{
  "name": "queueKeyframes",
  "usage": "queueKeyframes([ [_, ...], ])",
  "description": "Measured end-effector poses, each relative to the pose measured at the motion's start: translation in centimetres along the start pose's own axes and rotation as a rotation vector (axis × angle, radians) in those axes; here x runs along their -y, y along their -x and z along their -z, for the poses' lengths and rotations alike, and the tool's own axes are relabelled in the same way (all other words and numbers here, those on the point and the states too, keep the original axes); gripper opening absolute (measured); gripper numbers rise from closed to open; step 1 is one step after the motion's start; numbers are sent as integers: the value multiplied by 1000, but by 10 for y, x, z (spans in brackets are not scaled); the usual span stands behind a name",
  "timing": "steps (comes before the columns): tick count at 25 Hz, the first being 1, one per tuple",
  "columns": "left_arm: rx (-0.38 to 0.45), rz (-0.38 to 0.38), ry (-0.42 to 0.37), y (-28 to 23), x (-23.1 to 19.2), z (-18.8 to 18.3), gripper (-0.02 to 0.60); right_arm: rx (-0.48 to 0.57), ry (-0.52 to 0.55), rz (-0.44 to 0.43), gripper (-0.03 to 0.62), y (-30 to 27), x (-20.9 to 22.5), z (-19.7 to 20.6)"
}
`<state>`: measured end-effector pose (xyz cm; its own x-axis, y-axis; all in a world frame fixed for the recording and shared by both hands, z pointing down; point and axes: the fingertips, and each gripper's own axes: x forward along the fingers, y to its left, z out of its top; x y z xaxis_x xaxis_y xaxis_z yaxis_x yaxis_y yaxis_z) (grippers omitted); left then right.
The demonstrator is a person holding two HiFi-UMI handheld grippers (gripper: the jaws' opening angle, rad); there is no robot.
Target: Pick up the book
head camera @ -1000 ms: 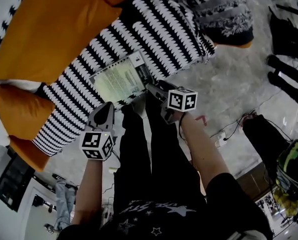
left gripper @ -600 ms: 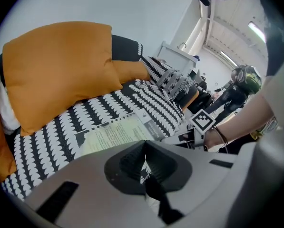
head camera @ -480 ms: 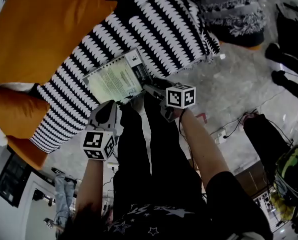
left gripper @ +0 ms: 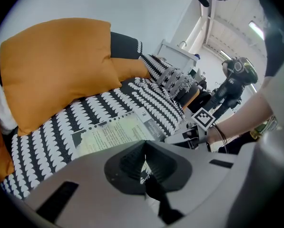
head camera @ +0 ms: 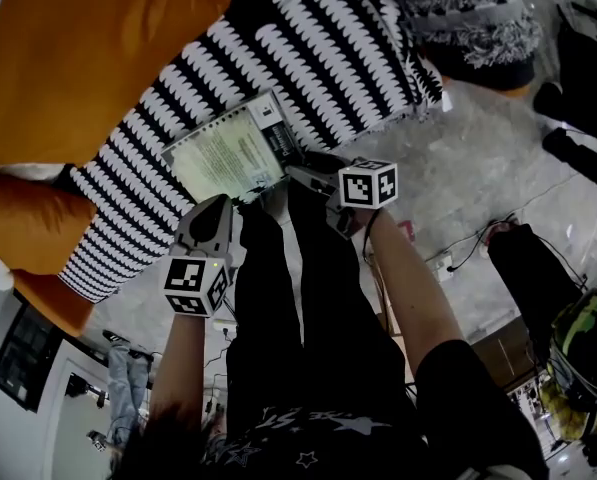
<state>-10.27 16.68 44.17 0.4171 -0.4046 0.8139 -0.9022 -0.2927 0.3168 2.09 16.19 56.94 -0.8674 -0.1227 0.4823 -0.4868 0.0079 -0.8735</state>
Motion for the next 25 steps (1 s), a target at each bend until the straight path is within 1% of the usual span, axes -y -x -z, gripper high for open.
queueKeyframes([
  [6,-21,10,9,-8,1,9,8,-35,30,12,268,1,5,9],
  [15,-12,13,-5,3,-2,2,8,-45,61,-7,268,-9,-9,3],
  [18,-14,22,-6,1,-2,8,8,-23,49,-34,268,-2,-14,1],
  [21,-26,24,-17,1,-4,14,8,0,43,-80,268,0,-23,-2],
  [25,-31,10,-13,8,-8,19,8,45,-3,-142,268,-2,-34,-11],
])
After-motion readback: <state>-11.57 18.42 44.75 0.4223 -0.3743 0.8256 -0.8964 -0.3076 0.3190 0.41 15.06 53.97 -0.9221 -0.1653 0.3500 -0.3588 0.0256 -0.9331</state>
